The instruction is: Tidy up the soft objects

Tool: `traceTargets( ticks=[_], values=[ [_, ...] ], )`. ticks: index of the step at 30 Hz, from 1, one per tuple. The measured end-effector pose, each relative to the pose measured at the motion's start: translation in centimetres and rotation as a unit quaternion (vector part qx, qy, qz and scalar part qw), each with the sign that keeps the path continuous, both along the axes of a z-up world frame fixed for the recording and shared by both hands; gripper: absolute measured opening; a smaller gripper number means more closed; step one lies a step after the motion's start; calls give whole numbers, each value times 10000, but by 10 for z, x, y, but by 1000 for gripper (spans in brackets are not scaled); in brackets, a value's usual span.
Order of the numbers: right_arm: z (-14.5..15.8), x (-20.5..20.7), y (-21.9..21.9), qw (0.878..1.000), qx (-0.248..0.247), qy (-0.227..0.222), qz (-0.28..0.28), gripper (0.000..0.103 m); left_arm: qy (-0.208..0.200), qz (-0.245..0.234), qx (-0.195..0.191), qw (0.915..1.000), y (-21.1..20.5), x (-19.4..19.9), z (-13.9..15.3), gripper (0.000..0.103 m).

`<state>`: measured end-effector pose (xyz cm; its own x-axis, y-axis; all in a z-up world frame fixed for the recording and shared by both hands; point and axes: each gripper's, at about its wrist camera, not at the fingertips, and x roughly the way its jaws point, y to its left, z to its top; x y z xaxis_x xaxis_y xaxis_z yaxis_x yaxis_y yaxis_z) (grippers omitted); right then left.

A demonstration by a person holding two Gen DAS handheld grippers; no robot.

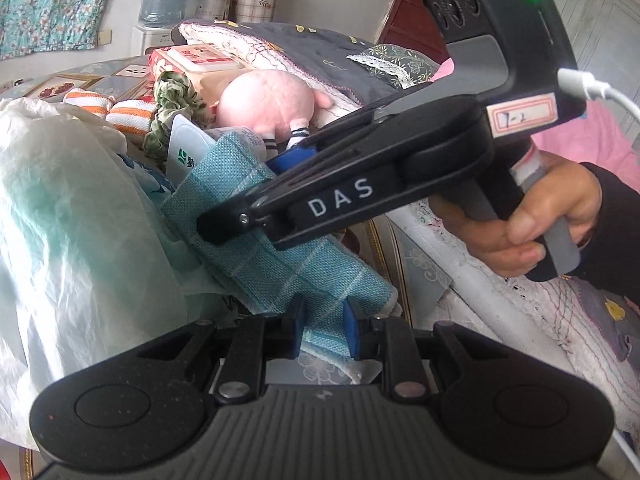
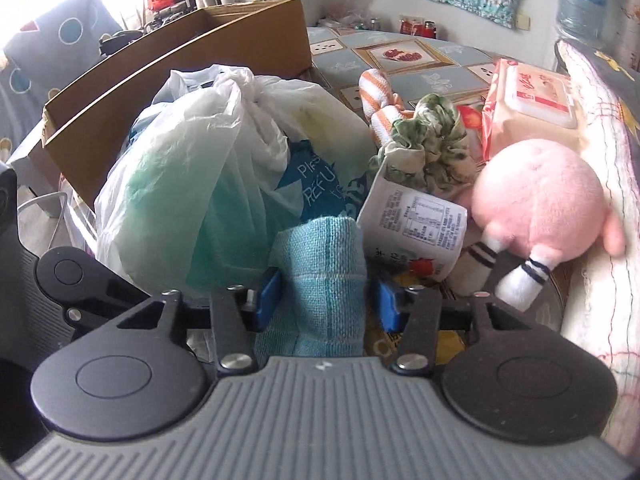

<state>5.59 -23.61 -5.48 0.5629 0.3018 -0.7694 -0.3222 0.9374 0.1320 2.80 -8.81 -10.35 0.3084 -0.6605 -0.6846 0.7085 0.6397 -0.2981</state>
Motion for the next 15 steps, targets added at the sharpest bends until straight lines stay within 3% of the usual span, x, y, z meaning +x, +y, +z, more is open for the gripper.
traceTargets(
  ticks=[3, 6, 11, 15],
  values=[
    [1, -4, -1, 10000, 77, -23, -29, 16, -23, -4, -3, 10000, 0, 0, 0, 22],
    [3, -14, -7, 9995, 162, -148, -246, 14, -82, -8, 1, 10000, -1, -2, 3, 26],
    [9, -40, -37, 9943, 734, -353, -690, 13, -393, 56, -87, 9992, -1, -10, 13, 51],
    [12, -59, -52, 9900, 1014, -512, -831, 13, -503, 139, -119, 9986, -5, -8, 17, 59]
  ],
)
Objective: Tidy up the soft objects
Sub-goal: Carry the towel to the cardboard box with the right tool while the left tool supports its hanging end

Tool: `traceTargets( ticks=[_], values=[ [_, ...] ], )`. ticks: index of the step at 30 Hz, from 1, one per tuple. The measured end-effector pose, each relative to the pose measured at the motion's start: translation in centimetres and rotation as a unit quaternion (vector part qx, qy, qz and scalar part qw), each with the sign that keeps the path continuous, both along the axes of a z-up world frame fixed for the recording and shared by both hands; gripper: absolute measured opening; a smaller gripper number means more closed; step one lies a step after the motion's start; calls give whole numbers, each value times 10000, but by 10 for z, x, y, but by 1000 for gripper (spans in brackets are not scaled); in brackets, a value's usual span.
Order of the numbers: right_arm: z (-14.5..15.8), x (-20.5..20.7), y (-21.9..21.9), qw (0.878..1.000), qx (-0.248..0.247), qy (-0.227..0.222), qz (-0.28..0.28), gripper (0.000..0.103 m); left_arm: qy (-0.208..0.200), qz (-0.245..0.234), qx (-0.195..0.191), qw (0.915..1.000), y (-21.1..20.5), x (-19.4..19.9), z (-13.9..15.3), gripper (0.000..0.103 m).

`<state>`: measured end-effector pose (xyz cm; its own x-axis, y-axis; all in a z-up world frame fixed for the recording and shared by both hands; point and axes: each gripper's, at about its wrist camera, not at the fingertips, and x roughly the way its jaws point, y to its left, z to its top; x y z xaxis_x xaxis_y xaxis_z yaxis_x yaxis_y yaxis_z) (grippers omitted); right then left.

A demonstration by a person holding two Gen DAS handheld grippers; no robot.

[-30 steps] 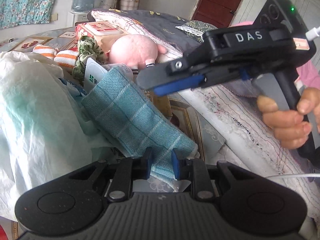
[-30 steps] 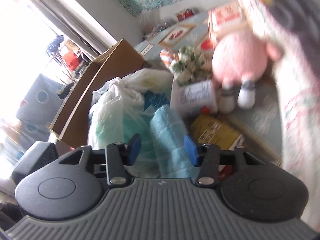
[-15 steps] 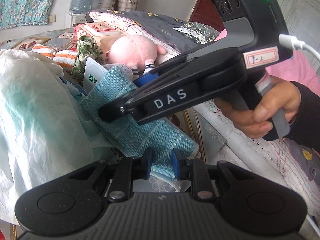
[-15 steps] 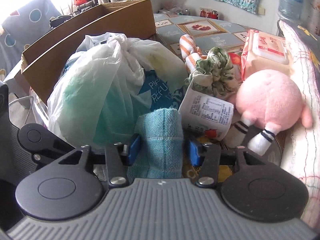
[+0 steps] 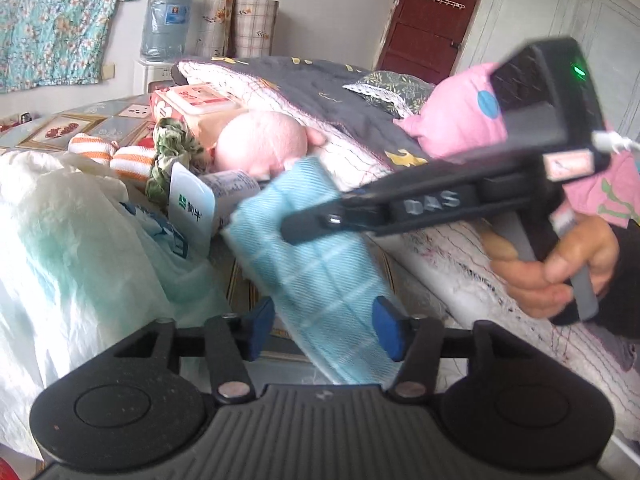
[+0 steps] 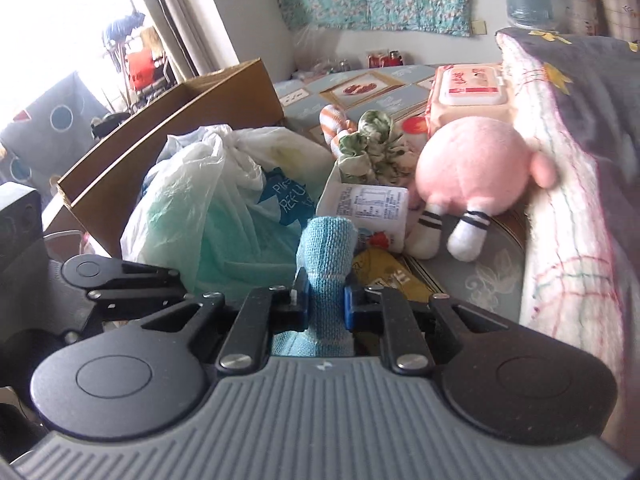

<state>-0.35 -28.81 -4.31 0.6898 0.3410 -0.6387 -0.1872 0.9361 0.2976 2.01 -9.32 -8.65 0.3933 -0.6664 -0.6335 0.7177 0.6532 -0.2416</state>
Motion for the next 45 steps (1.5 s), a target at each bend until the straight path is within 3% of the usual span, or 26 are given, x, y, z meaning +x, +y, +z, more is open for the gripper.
traceTargets(
  ticks=[4, 8, 16, 21, 28, 31, 35, 38, 41, 45],
  values=[
    [9, -16, -6, 9993, 250, -252, 141, 13, 99, 73, -68, 9999, -5, 8, -2, 62],
    [27, -27, -1, 9978, 117, -518, 388, 13, 197, 38, -282, 9994, -6, 11, 0, 63],
    [74, -43, 21, 9931, -237, -925, 687, 13, -199, 24, -618, 9979, 13, -6, 31, 77],
    [104, -45, 51, 9874, -323, -1179, 1000, 13, -367, 115, -944, 9948, 39, -17, 56, 80],
    [149, -19, 112, 9718, 283, -1551, 1755, 13, -593, 617, -1597, 9835, 106, -25, 91, 80],
    [165, 3, 146, 9622, 688, -1639, 2065, 13, -806, 1029, -1723, 9763, 144, -27, 109, 68],
    [184, 45, 209, 9503, 1001, -1656, 2439, 13, -1054, 1862, -1366, 9673, 194, -21, 134, 59],
    [191, 85, 262, 9509, 1057, -1477, 2504, 13, -1052, 2437, -995, 9590, 225, -7, 148, 52],
    [183, 143, 309, 9581, 1227, -927, 2418, 13, -825, 2916, -581, 9512, 250, 17, 152, 51],
    [153, 216, 361, 9639, 1413, -145, 2253, 13, -313, 3550, -57, 9343, 281, 65, 142, 51]
  ],
)
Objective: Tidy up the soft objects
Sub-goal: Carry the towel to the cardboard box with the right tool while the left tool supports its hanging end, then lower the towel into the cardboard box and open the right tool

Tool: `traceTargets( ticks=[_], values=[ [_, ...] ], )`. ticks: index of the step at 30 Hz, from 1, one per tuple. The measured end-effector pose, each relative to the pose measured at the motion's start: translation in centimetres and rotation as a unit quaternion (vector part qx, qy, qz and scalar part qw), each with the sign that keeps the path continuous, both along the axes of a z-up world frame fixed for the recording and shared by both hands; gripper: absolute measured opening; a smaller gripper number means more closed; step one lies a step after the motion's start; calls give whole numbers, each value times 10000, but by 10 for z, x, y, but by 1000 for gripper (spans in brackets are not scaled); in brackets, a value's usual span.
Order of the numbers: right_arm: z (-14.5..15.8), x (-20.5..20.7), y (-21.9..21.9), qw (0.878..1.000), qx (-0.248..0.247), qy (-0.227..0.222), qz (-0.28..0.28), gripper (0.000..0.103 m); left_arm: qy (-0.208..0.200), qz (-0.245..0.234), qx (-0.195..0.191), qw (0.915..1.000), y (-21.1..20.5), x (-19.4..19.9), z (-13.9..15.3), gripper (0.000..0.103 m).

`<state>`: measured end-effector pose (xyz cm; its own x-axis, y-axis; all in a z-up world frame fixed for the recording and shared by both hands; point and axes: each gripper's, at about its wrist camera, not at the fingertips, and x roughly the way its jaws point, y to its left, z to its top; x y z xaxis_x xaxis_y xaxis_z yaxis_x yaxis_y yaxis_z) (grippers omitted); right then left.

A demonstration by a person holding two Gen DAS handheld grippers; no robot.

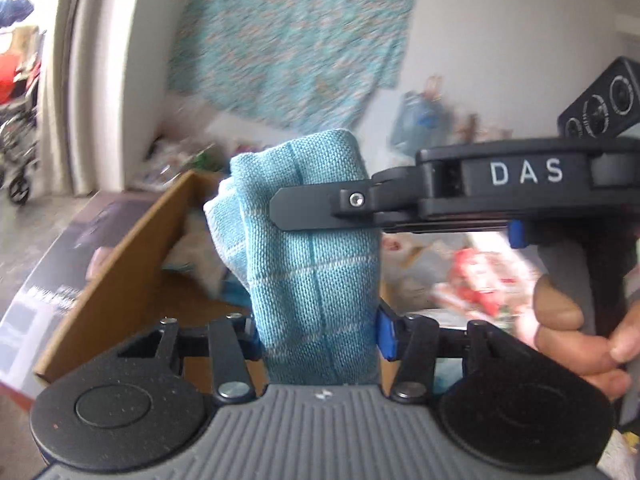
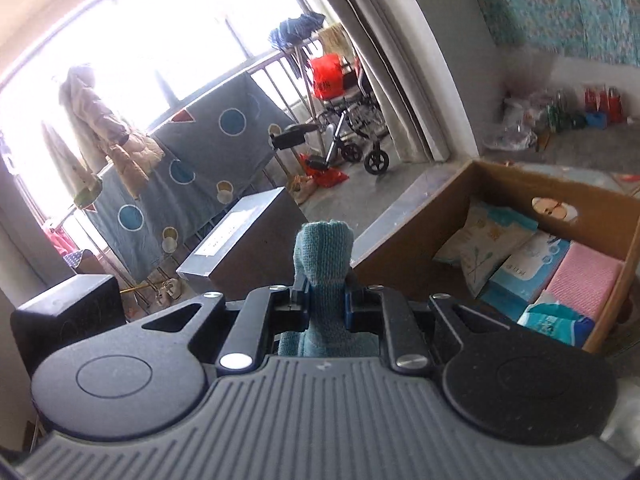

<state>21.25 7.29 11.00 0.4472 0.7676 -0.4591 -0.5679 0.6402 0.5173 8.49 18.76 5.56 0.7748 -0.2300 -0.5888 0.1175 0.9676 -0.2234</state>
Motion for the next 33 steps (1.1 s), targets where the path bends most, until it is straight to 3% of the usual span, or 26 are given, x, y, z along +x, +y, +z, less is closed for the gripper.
traceTargets(
  ticks=[8, 15, 21, 24, 27, 29, 33],
  values=[
    [-103, 109, 46, 9857, -252, 1582, -530, 13, 931, 508, 397, 9936, 27, 61, -43, 55],
    [-166, 136, 47, 9641, -1112, 2207, -968, 14, 1182, 463, 311, 9914, 42, 51, -55, 57],
    [-170, 139, 44, 9574, -1757, 1926, -1239, 16, 1180, 472, 283, 9915, 49, 62, -59, 57],
    [-171, 143, 41, 9586, -1652, 1910, -1317, 16, 1166, 503, 283, 9915, 50, 65, -61, 57],
    [-173, 144, 48, 9539, -1862, 1878, -1417, 17, 1180, 542, 264, 9912, 50, 64, -62, 57],
    [-172, 147, 51, 9498, -2028, 1868, -1479, 24, 1199, 568, 271, 9908, 50, 65, -63, 57],
    [-160, 144, 40, 9539, -2008, 1602, -1555, 38, 1194, 583, 275, 9908, 51, 64, -62, 57]
  ],
)
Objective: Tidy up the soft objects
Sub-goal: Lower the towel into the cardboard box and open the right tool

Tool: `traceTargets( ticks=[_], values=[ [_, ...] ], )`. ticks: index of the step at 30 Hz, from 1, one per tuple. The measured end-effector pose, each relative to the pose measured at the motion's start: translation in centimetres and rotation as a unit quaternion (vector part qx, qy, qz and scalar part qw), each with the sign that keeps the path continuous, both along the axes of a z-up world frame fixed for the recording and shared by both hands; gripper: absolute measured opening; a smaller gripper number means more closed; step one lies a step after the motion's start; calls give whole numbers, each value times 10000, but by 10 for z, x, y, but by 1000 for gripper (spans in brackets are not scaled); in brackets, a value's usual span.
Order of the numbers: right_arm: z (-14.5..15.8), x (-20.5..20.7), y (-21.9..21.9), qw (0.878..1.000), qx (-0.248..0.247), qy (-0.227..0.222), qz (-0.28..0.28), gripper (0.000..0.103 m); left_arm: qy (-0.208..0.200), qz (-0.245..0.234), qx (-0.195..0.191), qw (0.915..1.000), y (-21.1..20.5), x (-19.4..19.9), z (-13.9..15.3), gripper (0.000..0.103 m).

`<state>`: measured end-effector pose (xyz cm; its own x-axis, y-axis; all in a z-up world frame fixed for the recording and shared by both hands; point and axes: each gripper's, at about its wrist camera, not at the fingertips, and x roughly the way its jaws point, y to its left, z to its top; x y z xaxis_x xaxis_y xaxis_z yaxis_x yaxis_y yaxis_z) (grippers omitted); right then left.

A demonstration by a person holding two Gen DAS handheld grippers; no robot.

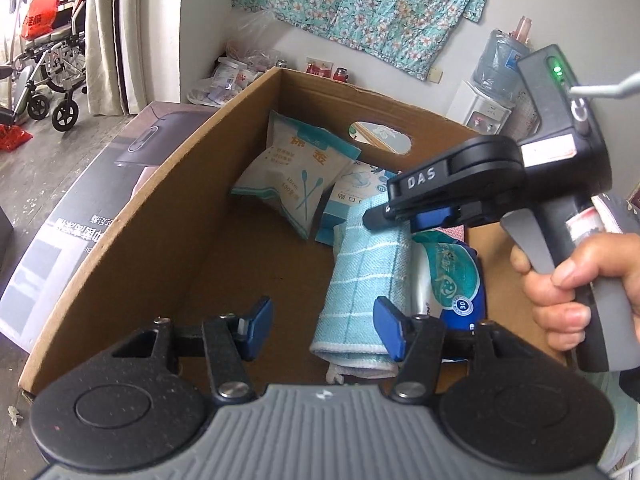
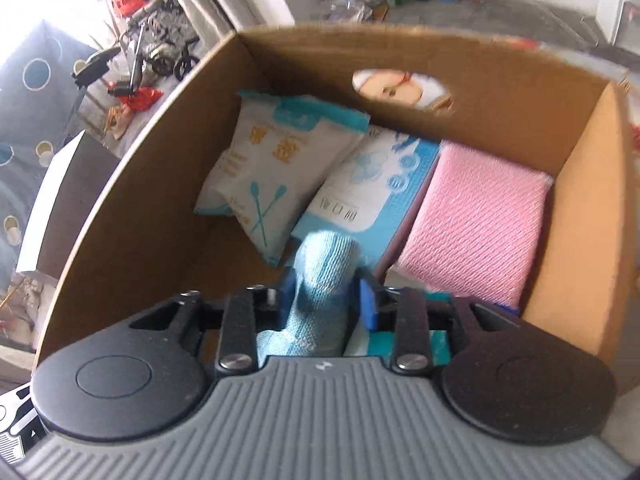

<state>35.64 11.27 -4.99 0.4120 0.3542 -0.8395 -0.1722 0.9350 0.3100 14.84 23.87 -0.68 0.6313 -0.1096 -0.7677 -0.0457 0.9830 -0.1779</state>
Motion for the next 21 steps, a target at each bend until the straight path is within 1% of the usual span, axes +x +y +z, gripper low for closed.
traceTargets(
  ticks=[2, 4, 7, 9, 12, 14, 15, 18, 21],
  values=[
    [8, -2, -12, 9997, 16, -232, -29, 40, -12, 14, 29, 10000, 1, -1, 1, 57],
    [17, -7, -21, 9993, 99, -345, -55, 40, -43, 20, 58, 10000, 1, -2, 2, 57],
    [35, -15, -48, 9982, 427, -416, -65, 40, -127, 33, 48, 9999, 1, -6, 7, 57],
    [50, -27, -66, 9960, 741, -495, -113, 40, -221, -12, 3, 9998, -1, -11, 13, 57],
    [69, -60, -92, 9912, 1139, -657, -184, 49, -402, -174, -99, 9990, -9, -22, 22, 63],
    [78, -88, -111, 9886, 1265, -795, -207, 57, -528, -350, -230, 9977, -17, -32, 28, 68],
    [80, -102, -121, 9875, 1309, -849, -228, 59, -566, -454, -301, 9969, -23, -36, 31, 69],
    [87, -145, -153, 9871, 1216, -998, -288, 62, -687, -881, -441, 9928, -47, -48, 38, 73],
    [95, -183, -194, 9866, 998, -1169, -539, 66, -817, -1309, -513, 9867, -76, -56, 43, 75]
  ],
)
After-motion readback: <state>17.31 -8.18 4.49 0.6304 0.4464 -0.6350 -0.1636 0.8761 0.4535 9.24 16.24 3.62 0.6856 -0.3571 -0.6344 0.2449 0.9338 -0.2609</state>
